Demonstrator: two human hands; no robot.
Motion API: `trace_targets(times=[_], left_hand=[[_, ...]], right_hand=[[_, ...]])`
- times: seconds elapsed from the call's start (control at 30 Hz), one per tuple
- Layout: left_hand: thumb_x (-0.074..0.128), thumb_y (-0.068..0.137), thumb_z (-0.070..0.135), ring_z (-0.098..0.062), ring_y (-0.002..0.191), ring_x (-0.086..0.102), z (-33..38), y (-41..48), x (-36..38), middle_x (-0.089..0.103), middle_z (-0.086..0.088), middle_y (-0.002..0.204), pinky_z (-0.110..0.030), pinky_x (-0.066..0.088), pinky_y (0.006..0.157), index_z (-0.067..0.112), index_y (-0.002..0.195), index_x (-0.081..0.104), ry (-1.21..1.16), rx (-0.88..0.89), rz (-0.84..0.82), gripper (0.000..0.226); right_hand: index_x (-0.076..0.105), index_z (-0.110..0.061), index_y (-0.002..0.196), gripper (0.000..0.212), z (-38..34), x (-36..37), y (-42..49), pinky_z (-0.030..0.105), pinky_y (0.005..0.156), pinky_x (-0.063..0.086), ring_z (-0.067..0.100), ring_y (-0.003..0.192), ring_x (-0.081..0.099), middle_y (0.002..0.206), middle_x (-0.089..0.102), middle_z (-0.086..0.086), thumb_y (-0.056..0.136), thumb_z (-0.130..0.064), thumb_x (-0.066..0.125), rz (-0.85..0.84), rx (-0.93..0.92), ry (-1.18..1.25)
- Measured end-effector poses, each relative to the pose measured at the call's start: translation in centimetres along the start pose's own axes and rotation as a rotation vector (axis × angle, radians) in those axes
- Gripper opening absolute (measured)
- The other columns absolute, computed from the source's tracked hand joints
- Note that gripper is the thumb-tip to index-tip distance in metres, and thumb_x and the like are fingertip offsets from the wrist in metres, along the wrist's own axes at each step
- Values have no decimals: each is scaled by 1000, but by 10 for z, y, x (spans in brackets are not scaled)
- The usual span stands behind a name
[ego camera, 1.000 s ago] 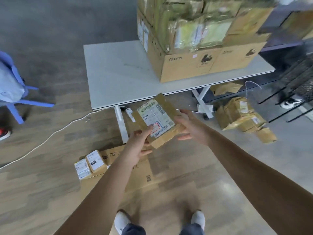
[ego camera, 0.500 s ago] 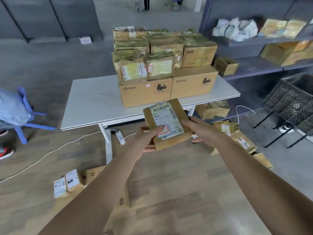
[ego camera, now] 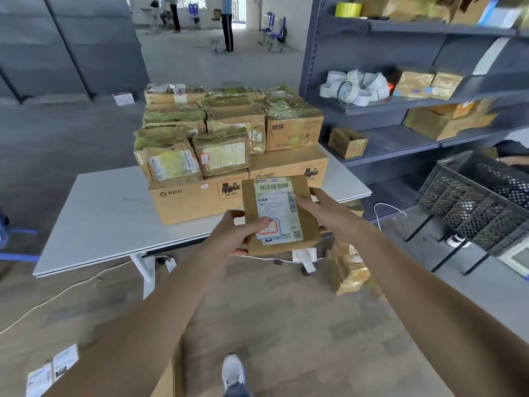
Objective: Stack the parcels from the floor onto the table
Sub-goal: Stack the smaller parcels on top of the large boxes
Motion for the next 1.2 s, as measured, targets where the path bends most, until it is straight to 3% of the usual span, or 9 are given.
trace_targets(times=[0.1, 0.23, 0.43, 0.57, 0.67, 0.83, 0.9, 1.03, 1.2], left_hand=[[82, 73, 34, -20, 87, 73, 17, 44, 6, 75, -3, 99, -39, 58, 78, 21, 127, 41, 2, 18, -17, 70], [83, 73, 27, -17, 89, 71, 49, 107, 7, 71, -2, 106, -37, 57, 72, 21, 126, 41, 22, 61, -38, 68], [85, 67, 9, -23, 102, 64, 86, 189, 3, 66, 0, 108, -48, 51, 93, 24, 138, 29, 92, 112, -81, 92], [83, 67, 1, -25, 113, 59, 94, 223, 2, 61, -6, 123, -49, 46, 100, 22, 145, 23, 131, 141, -79, 100], [79, 71, 1, -22, 114, 58, 102, 241, 7, 58, -5, 129, -44, 46, 100, 20, 144, 27, 185, 163, -52, 91], [65, 79, 30, -11, 95, 59, 133, 249, 12, 60, 4, 114, -23, 48, 70, 21, 131, 40, 436, 312, 117, 58], [52, 79, 48, -15, 100, 59, 146, 249, 8, 57, 0, 115, -32, 50, 76, 21, 126, 46, 513, 409, 235, 54], [48, 90, 18, -28, 120, 42, 160, 260, -18, 47, -9, 125, -41, 45, 93, 13, 124, 52, 984, 459, 493, 34], [52, 91, 22, -30, 134, 26, 145, 274, -45, 35, -9, 141, -42, 36, 104, 12, 134, 42, 1228, 257, 357, 45]], right_hand=[[29, -37, 143, 63, -13, -19, 39, 26, 66, 49, 13, 103, 57, 110, 60, -14, 90, -54, 58, 40, -27, -14], [28, -37, 143, 67, -39, -47, 94, 32, 80, 52, 11, 104, 58, 117, 59, -12, 88, -47, 64, 109, -97, -90], [50, -27, 126, 58, -74, -87, 170, 37, 89, 54, 12, 101, 62, 122, 59, 0, 77, -37, 79, 90, -186, -267], [52, -35, 110, 52, -84, -102, 207, 32, 84, 54, 7, 100, 60, 118, 57, -7, 69, -49, 81, 11, -227, -484], [42, -41, 123, 72, -91, -102, 229, 20, 75, 48, 2, 98, 56, 113, 51, -24, 65, -59, 80, -72, -248, -636], [42, -32, 136, 84, -98, -103, 270, 35, 92, 46, 17, 114, 50, 128, 46, -5, 65, -52, 82, -63, -363, -762], [38, -30, 141, 88, -99, -101, 281, 38, 95, 44, 19, 119, 47, 134, 41, -4, 67, -49, 82, -29, -384, -797], [32, -32, 144, 88, -100, -88, 298, 43, 98, 42, 25, 129, 41, 147, 30, -5, 71, -44, 80, 10, -446, -822], [33, -33, 144, 81, -100, -61, 313, 37, 88, 45, 25, 122, 44, 148, 22, -6, 76, -33, 78, 40, -472, -826]])
Point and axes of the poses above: each hand's wrist, its own y-axis towards the middle knuckle, its own x-axis out of the palm, z = x × y, the point moved 2 cm from there along y, towards the middle knuckle
